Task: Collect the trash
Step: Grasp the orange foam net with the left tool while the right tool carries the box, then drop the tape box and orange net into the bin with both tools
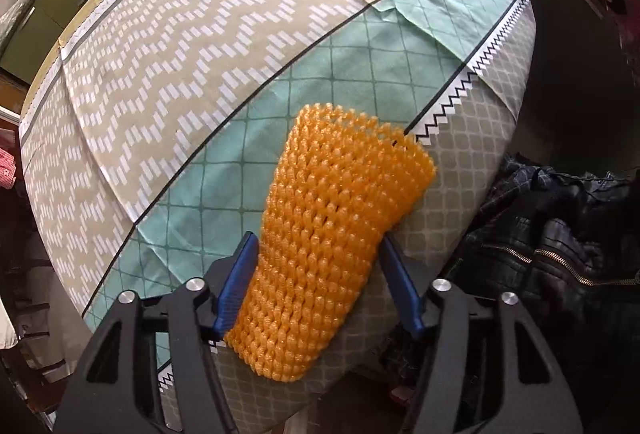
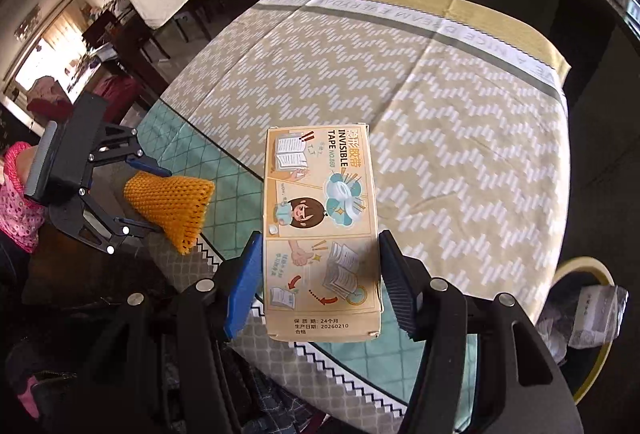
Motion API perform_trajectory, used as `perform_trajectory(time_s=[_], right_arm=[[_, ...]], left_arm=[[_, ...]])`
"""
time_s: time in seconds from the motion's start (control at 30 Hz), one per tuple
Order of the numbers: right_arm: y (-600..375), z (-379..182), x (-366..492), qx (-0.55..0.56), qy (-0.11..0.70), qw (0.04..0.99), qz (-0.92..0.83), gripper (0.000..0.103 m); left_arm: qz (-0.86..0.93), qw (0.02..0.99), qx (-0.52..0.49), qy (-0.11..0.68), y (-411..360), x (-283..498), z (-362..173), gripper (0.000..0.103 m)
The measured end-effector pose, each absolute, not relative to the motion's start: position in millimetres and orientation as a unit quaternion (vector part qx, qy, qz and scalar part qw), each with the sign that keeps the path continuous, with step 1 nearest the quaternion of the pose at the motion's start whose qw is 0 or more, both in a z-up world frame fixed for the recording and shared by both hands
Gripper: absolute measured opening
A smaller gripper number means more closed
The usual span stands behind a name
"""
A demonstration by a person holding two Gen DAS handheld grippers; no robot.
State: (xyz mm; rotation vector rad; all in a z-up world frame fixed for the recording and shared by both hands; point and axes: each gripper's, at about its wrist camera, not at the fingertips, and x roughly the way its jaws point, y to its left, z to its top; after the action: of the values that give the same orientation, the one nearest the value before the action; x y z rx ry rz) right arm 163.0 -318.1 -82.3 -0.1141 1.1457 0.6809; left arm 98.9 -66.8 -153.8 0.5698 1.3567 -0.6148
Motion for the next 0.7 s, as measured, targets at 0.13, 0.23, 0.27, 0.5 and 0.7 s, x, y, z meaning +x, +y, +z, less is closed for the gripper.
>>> perform_trajectory(time_s=[0.13,0.23,0.27,0.5,0.7], right_arm=[[-371.0,-71.0,151.5,0.0,0.515,0.811,0.279,0.057],[-416.3,-67.2,139.8,0.043,0.503,0.829,0.241,0.057],[-431.0,-67.4,135.9,0.055,0.5,0.834,0.227,0.057],[-531.7,-82.2,118.7,0.107,0.5,0.854,0.095,0.057],[-590.6,-128.9,132.2,0.138,0.51,0.849,0.025,0.059]], left_arm=[[-0.279,0.71,0.224,0.607,-65.2,111.7,-141.1,0.027],[-0.283,0.718,0.209,0.601,-67.9,122.6,-130.2,0.024],[-0.286,0.723,0.203,0.595,-70.4,124.8,-124.4,0.024],[-0.326,0.738,0.181,0.562,-110.4,143.0,-82.9,0.024],[-0.363,0.731,0.198,0.543,-182.5,138.4,-61.2,0.024]])
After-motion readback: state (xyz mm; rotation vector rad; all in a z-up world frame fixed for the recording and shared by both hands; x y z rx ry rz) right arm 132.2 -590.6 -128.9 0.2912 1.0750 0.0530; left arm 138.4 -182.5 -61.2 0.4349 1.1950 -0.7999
